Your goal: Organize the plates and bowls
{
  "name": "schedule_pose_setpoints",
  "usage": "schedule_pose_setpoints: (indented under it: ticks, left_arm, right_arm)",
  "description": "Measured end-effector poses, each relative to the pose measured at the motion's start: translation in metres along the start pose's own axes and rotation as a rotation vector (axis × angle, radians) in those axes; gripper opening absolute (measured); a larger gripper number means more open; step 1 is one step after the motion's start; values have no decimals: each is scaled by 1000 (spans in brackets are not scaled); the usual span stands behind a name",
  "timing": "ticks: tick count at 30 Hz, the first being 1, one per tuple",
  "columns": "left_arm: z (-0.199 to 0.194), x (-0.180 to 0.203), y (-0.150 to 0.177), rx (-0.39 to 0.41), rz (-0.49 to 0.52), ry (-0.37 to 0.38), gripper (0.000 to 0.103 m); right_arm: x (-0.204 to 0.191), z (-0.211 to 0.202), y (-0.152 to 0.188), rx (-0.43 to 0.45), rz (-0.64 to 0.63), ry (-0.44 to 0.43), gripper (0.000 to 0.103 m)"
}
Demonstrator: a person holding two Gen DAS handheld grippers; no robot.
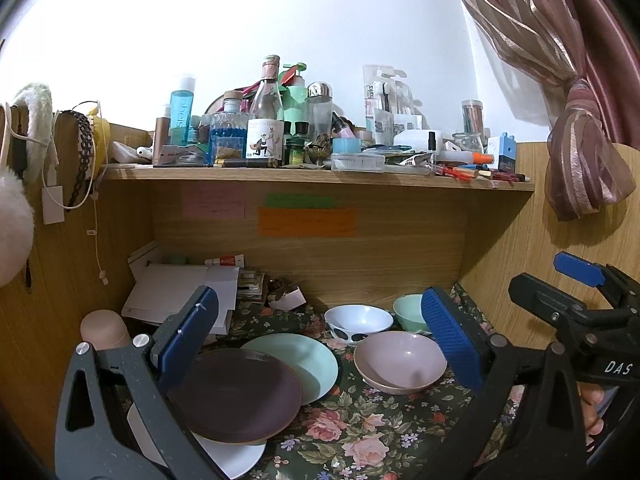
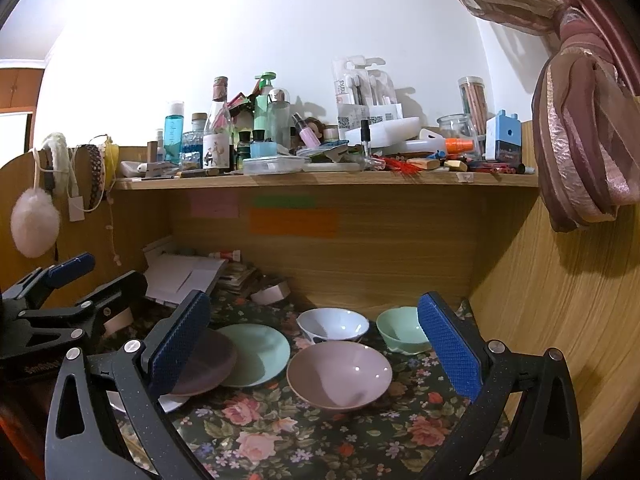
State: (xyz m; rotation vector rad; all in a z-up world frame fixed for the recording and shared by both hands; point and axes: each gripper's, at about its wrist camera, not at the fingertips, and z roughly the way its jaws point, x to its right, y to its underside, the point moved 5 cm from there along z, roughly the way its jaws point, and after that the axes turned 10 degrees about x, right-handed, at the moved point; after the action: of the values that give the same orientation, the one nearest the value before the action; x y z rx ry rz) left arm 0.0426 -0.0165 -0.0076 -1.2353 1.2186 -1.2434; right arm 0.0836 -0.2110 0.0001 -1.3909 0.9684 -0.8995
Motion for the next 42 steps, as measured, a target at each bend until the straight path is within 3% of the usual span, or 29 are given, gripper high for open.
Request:
schedule_pose_setpoints:
  ticks: [42]
  left_arm:
    - [4, 0, 3, -7, -4, 4, 103]
  right_arm:
    - [-3, 4, 1, -9, 8, -5, 103]
